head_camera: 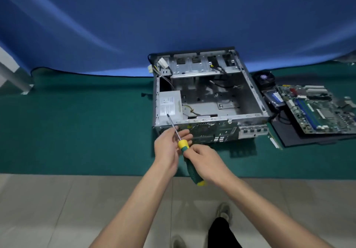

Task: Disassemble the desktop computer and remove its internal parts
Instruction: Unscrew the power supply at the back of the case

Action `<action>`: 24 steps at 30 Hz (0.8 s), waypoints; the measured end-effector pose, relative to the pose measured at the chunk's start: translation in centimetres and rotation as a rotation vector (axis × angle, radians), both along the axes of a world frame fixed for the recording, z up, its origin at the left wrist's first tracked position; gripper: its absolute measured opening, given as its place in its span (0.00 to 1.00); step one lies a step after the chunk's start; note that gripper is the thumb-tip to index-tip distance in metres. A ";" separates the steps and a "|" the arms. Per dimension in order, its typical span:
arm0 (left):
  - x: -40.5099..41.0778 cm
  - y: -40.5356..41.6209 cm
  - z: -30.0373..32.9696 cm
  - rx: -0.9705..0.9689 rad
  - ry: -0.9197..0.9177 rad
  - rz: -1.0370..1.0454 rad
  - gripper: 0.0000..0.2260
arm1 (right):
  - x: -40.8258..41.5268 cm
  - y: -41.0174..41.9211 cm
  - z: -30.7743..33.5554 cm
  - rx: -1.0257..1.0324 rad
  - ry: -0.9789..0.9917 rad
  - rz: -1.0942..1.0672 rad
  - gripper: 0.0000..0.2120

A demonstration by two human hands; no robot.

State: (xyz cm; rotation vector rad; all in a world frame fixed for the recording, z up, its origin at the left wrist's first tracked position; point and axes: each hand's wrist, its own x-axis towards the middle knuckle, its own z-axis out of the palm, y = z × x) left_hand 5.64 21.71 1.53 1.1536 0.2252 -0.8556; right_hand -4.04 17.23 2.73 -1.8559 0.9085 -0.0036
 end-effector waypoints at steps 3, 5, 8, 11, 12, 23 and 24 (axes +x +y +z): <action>1.3 2.0 -0.7 0.011 -0.051 -0.044 0.04 | -1.0 2.4 -1.3 0.074 -0.006 -0.059 0.18; 1.7 2.7 -1.2 0.046 -0.073 -0.094 0.03 | -1.6 3.6 -1.9 0.097 -0.014 -0.097 0.19; 1.9 2.9 -1.7 0.082 -0.100 -0.109 0.04 | -1.5 4.8 -2.7 0.120 -0.023 -0.134 0.20; 2.3 2.9 -2.0 0.086 -0.111 -0.098 0.03 | -0.9 5.5 -3.2 0.158 -0.035 -0.174 0.19; 2.4 3.0 -2.0 0.092 -0.117 -0.101 0.04 | -0.7 5.7 -3.3 0.170 -0.040 -0.185 0.19; 3.4 3.0 -2.1 0.128 -0.121 -0.108 0.09 | 0.1 6.5 -3.5 0.230 -0.053 -0.236 0.19; 3.5 3.0 -2.1 0.128 -0.121 -0.108 0.09 | 0.2 6.5 -3.4 0.234 -0.053 -0.238 0.19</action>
